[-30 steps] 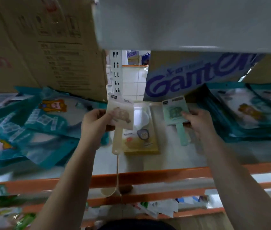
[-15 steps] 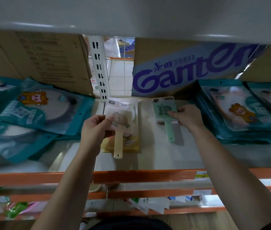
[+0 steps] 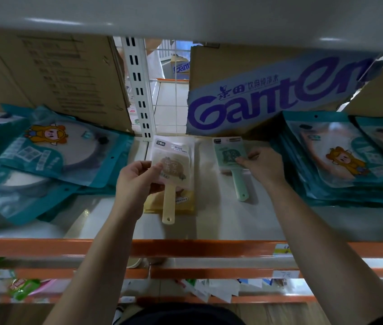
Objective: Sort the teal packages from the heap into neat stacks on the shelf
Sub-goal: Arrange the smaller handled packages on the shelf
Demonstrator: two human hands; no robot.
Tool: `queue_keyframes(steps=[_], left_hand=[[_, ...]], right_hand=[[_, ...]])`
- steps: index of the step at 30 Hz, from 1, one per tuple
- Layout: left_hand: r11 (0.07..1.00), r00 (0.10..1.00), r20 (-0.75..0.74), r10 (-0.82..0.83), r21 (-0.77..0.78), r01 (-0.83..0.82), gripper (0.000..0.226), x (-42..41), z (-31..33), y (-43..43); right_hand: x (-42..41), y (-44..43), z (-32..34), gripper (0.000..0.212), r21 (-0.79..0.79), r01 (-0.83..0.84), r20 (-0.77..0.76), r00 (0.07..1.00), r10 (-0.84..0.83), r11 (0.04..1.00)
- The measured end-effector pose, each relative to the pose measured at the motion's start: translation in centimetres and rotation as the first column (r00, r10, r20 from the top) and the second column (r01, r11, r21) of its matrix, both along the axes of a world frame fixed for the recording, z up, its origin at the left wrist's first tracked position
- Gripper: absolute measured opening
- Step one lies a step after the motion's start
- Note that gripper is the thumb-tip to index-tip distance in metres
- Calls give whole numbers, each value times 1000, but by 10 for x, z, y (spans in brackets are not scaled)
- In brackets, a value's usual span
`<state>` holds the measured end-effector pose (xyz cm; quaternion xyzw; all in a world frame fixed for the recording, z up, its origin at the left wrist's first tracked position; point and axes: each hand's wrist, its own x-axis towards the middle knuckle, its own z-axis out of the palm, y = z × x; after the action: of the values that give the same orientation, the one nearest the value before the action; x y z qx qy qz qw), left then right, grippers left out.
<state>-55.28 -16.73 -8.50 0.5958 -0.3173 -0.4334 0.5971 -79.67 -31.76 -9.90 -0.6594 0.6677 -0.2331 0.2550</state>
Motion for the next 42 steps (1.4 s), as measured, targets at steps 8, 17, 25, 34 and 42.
queue_keyframes(steps=[8, 17, 25, 34, 42], left_hand=[[1000, 1000, -16, 2, 11, -2, 21, -4, -1, -1], [1000, 1000, 3, -20, 21, 20, 20, -14, 0, 0], [999, 1000, -21, -1, 53, 2, 22, -18, -1, -8], [988, 986, -126, -106, 95, 119, 16, -59, 5, -61], [985, 995, -77, -70, 153, 81, 8, -104, -3, -111]], right_hand=[[-4, 2, -3, 33, 3, 23, 96, 995, -23, 1000], [-4, 9, -4, 37, -20, 30, 65, 997, -29, 999], [-3, 10, -4, 38, -47, 31, 0, 1000, -31, 998], [-52, 61, -28, 11, -179, -203, -214, 963, 163, 963], [-72, 97, -45, 28, -290, -257, -306, 938, 165, 922]])
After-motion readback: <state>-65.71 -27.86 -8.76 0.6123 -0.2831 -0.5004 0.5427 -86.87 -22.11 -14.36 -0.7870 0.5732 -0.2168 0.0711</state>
